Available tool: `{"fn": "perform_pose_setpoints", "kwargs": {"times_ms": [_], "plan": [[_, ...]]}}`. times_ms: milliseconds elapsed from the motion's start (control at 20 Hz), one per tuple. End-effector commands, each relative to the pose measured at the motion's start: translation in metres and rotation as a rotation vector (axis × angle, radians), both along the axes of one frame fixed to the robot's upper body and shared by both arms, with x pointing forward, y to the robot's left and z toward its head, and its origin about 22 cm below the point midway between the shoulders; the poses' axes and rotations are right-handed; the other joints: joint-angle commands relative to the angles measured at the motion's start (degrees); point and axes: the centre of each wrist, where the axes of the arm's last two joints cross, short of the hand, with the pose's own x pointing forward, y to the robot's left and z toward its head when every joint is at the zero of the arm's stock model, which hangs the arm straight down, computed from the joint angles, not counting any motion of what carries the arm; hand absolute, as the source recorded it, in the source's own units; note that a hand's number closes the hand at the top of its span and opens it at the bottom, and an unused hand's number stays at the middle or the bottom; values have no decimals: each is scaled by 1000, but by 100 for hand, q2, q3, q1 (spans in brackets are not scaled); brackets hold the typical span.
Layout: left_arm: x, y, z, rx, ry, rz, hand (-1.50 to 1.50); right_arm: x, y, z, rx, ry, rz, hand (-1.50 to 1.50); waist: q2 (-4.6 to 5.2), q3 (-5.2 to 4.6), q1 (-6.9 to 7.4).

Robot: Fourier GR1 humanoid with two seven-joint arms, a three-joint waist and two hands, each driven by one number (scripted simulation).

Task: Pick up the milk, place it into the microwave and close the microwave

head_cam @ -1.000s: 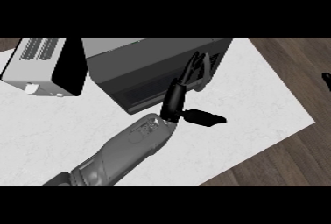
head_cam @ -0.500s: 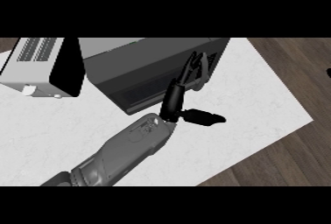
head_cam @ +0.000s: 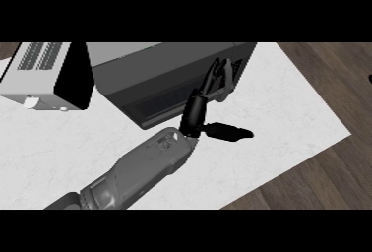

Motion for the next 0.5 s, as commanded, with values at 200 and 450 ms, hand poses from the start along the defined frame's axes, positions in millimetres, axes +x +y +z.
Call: {"fn": "perform_pose_setpoints", "kwargs": {"times_ms": [200,450], "plan": [[13,-4,12,-8,19,31,-150,3,1,5,-3,3,37,-150,17,4,-49],[11,3,0,-40,134,35,150,4,2,7,13,-4,48,-150,98,1,-73]]}}
